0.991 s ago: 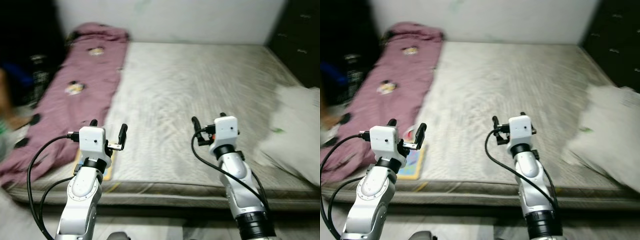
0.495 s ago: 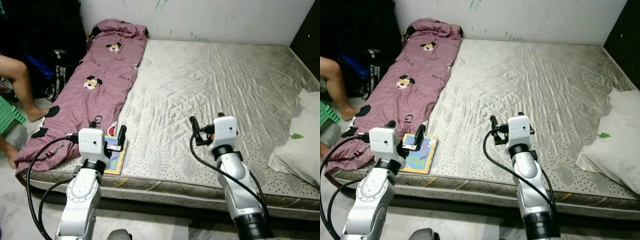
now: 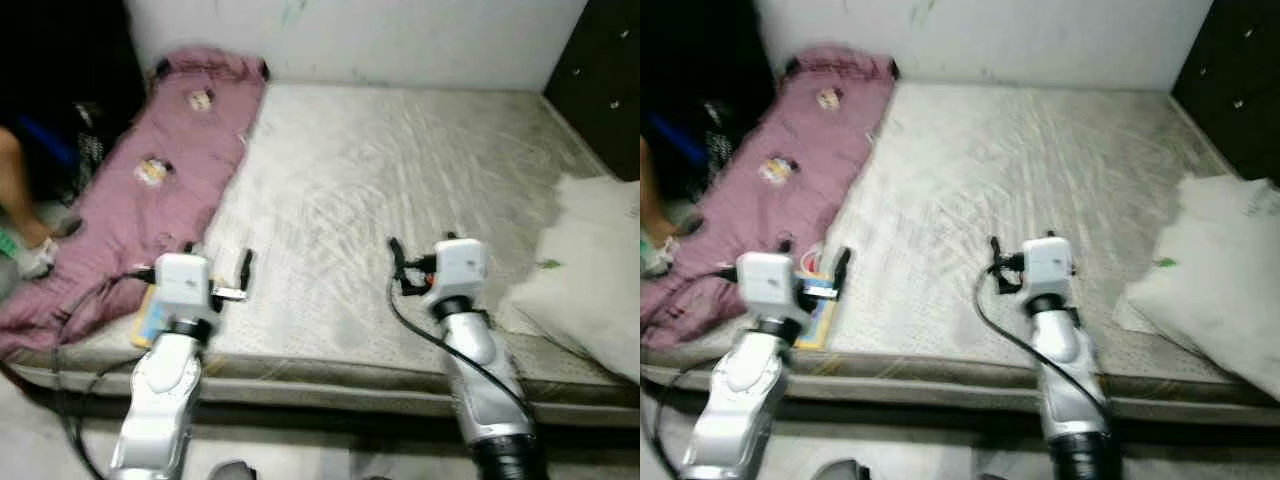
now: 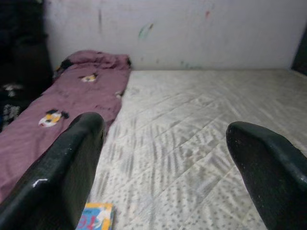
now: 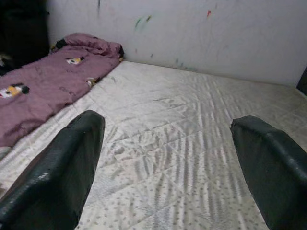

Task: Clean up the room

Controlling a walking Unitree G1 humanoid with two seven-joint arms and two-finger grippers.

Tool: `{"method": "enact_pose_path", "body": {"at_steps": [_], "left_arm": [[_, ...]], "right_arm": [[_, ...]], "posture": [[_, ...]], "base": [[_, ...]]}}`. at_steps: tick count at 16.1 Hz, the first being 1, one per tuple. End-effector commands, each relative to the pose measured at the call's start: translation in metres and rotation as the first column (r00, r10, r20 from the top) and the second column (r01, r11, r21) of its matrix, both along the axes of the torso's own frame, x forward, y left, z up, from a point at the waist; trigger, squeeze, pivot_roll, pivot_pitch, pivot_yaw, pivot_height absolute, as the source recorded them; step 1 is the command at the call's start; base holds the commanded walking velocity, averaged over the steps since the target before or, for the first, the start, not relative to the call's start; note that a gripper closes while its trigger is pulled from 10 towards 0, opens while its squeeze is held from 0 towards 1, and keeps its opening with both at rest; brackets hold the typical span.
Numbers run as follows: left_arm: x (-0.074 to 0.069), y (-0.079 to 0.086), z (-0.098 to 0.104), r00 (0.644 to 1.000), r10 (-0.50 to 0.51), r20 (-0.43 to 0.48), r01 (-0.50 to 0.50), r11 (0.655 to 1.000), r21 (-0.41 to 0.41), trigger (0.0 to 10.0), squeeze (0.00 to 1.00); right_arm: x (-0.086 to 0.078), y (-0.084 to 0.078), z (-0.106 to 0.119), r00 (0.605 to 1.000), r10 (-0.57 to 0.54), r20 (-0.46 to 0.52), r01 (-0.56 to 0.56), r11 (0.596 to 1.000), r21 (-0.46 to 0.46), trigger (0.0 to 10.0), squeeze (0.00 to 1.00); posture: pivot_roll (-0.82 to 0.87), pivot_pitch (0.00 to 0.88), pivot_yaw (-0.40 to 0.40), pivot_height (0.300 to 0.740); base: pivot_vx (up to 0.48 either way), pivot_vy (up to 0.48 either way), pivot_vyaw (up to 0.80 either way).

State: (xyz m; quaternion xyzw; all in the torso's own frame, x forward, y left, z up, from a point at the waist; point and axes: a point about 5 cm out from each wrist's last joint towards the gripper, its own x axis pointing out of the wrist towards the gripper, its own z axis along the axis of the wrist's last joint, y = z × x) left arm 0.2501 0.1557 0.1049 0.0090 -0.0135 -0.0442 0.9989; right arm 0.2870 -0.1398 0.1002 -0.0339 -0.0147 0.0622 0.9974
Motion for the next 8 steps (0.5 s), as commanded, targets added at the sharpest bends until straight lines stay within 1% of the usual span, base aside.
{"method": "enact_pose_path", "body": {"at_steps": [1, 7, 8], "left_arm": [[0.0010, -0.0002, -0.0004, 1.000, 0.000, -0.007, 0.000, 1.000, -0.005, 10.0, 0.00], [0.0010, -0.0003, -0.0012, 1.000, 0.004, -0.013, -0.004, 1.000, -0.021, 10.0, 0.00], [0.0008, -0.0008, -0.0012, 1.000, 0.004, -0.011, -0.004, 1.000, -0.020, 10.0, 0.00]], "right_arm": [[0.0003, -0.0016, 0.0027, 1.000, 0.004, 0.007, -0.004, 1.000, 0.000, 10.0, 0.00], [-0.0005, -0.0018, 0.0025, 1.000, 0.008, 0.004, -0.008, 1.000, -0.005, 10.0, 0.00], [-0.0007, -0.0021, 0.0023, 1.000, 0.009, 0.002, -0.009, 1.000, -0.006, 10.0, 0.00]], "posture": [[0.06, 0.000, -0.008, 0.740], [0.05, 0.000, -0.011, 0.740], [0.05, 0.000, -0.013, 0.740]], "base": [[0.000, -0.398, 0.00], [0.000, -0.394, 0.00], [0.000, 0.000, 0.00]]}}
